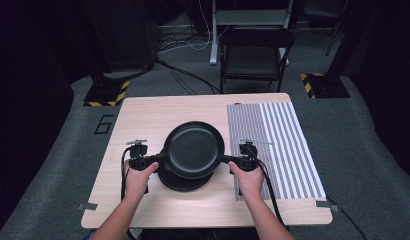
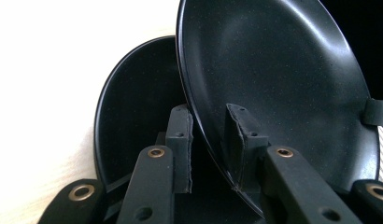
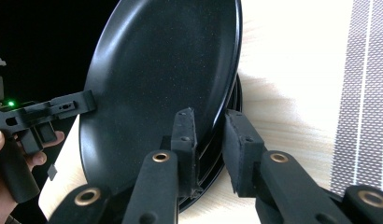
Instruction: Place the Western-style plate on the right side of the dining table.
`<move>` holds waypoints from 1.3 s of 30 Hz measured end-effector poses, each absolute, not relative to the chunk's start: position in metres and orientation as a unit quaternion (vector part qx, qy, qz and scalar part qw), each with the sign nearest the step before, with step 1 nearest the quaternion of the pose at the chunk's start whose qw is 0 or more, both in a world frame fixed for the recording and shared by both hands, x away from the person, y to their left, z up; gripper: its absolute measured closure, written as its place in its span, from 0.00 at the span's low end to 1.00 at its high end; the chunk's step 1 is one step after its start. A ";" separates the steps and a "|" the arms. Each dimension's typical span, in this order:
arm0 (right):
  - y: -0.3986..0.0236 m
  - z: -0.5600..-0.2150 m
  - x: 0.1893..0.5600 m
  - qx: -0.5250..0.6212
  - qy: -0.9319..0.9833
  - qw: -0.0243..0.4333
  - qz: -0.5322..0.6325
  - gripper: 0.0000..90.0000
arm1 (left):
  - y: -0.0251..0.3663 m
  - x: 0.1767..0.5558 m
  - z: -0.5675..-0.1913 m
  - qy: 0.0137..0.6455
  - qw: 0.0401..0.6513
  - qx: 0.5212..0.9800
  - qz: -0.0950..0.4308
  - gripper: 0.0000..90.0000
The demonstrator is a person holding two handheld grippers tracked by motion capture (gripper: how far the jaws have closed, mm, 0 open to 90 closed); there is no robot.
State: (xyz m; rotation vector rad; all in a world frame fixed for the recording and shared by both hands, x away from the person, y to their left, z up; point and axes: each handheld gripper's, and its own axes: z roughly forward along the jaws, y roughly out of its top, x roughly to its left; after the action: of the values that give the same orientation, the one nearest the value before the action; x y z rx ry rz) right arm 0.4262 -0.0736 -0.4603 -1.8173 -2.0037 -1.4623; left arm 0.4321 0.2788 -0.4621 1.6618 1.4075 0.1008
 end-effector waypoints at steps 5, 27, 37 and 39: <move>-0.079 -0.458 0.424 -0.592 -0.648 0.028 -0.479 0.83 | 0.273 0.434 -0.461 0.571 0.465 0.675 0.037 0.80; -0.105 -0.445 0.413 -0.601 -0.630 0.007 -0.491 0.83 | 0.247 0.443 -0.448 0.545 0.467 0.696 0.029 0.80; -0.117 -0.439 0.410 -0.605 -0.622 -0.001 -0.497 0.83 | 0.236 0.447 -0.442 0.536 0.472 0.700 0.027 0.80; -0.120 -0.438 0.408 -0.606 -0.619 -0.002 -0.499 0.83 | 0.234 0.447 -0.441 0.533 0.471 0.702 0.027 0.80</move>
State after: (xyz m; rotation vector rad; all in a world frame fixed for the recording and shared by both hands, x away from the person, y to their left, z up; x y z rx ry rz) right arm 0.4081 -0.1200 -0.4382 -1.9062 -1.9483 -1.5715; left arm 0.4474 0.2337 -0.4413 1.7205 1.3061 0.0659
